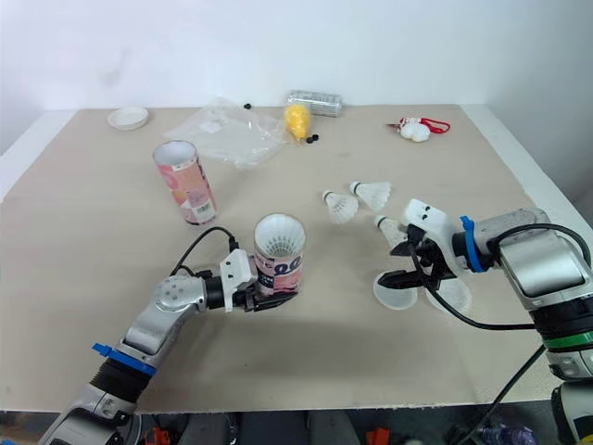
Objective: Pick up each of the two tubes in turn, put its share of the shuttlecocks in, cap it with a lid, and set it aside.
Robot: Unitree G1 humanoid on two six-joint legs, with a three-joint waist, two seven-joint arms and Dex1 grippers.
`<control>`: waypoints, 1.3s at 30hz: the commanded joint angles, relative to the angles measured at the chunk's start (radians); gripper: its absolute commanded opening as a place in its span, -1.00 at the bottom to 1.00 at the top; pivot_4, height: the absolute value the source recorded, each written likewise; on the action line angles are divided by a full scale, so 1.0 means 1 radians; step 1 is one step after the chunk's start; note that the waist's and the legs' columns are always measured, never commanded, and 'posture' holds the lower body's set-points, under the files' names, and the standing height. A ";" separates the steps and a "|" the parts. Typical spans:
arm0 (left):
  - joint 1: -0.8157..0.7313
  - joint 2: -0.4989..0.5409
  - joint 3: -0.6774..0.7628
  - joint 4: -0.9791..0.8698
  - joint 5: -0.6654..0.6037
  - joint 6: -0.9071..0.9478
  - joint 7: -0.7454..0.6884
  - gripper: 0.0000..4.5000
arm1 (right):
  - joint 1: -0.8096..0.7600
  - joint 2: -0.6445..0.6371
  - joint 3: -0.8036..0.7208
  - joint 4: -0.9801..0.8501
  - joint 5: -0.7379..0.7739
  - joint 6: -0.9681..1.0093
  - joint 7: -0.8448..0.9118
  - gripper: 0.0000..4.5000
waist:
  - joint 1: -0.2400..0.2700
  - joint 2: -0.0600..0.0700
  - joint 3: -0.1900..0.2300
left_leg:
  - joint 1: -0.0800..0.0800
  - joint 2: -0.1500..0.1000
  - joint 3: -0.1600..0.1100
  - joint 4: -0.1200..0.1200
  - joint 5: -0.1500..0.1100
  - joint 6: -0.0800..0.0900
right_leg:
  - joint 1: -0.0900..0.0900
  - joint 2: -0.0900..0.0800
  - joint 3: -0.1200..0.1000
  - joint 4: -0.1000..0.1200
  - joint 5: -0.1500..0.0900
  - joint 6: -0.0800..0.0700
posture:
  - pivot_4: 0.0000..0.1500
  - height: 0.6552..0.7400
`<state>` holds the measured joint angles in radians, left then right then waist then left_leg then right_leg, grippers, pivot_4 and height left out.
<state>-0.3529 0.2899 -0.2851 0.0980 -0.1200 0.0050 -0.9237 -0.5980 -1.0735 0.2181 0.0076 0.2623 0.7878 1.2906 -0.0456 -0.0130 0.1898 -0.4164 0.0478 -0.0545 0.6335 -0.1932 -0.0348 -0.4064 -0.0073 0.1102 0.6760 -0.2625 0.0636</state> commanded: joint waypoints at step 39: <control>0.009 0.064 -0.043 0.053 -0.017 0.068 -0.092 0.35 | 0.019 -0.002 0.040 0.040 -0.178 -0.198 0.072 -0.95 | -0.003 0.001 -0.001 | 0.001 0.000 0.000 -0.002 0.000 0.000 | 0.001 0.000 0.000 0.000 -0.001 -0.001 | 1.00 1.00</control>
<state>-0.3759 0.3302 -0.2962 0.1100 -0.1630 0.0480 -0.9926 -0.5889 -1.0716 0.2774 0.0787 0.0734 0.6060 1.3493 -0.0482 -0.0121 0.1890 -0.4150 0.0479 -0.0544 0.6320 -0.1935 -0.0350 -0.4058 -0.0071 0.1102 0.6757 -0.2633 0.0631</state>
